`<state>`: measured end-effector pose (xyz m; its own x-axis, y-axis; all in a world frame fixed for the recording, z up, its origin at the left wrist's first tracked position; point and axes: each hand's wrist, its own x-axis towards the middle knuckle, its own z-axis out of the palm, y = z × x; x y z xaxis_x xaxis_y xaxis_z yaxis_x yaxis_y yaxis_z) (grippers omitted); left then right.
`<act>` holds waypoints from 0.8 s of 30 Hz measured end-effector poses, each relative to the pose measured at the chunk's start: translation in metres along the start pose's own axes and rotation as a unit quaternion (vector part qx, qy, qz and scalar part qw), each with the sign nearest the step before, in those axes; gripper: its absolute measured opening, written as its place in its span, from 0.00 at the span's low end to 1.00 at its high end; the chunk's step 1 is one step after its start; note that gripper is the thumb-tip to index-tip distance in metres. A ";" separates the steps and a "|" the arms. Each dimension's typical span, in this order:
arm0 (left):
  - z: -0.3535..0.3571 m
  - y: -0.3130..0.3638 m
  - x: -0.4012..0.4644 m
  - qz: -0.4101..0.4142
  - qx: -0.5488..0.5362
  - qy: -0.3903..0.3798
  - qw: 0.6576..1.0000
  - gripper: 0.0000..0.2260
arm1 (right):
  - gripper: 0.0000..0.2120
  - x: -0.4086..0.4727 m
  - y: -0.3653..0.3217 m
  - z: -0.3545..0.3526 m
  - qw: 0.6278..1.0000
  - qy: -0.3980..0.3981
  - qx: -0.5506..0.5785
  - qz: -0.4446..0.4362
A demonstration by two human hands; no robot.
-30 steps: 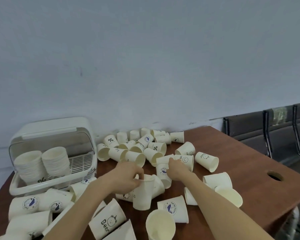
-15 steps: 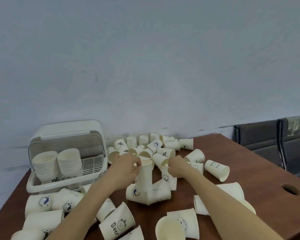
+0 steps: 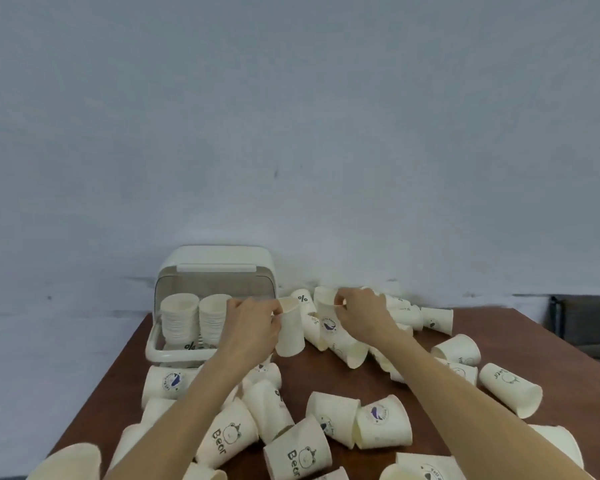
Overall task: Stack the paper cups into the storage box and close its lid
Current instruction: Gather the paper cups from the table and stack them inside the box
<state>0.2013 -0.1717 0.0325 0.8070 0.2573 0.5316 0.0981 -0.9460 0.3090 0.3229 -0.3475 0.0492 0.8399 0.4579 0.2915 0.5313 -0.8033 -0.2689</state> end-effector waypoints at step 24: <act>-0.055 -0.157 0.019 -0.104 0.202 0.152 0.962 0.07 | 0.07 0.043 -0.177 0.111 0.991 -0.022 -0.005 -0.134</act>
<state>0.1691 -0.0076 0.0378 0.5441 0.4362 0.7167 0.5057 -0.8521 0.1347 0.2770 -0.1432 0.0079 0.6735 0.6710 0.3102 0.7345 -0.6547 -0.1785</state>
